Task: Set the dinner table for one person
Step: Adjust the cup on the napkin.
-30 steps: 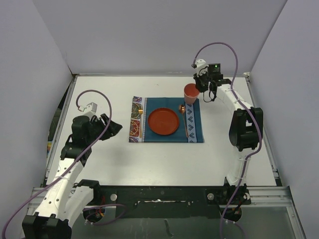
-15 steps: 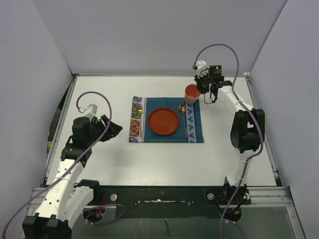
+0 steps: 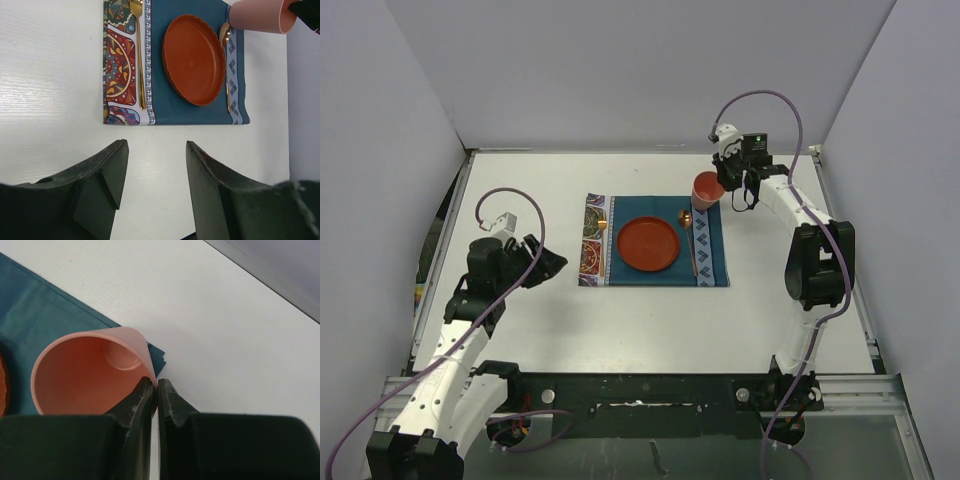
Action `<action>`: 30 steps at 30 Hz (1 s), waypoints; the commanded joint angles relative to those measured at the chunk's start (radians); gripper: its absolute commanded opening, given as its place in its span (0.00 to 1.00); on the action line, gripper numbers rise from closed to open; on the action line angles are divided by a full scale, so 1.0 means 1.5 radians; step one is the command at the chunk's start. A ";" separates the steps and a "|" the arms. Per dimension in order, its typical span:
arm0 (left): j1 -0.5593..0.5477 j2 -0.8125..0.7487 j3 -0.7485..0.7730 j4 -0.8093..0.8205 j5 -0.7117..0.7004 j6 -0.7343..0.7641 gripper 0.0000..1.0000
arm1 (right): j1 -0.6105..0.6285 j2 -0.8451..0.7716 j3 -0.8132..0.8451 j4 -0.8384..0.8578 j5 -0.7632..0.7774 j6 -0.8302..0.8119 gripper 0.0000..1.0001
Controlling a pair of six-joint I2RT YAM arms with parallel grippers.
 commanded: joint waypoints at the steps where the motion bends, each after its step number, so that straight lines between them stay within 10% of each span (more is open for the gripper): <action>1: -0.001 -0.014 0.000 0.037 0.010 -0.006 0.49 | -0.002 -0.031 0.010 -0.044 -0.008 0.009 0.00; 30: -0.001 -0.041 -0.011 0.016 0.009 -0.007 0.49 | -0.001 -0.007 0.036 -0.065 -0.012 0.005 0.00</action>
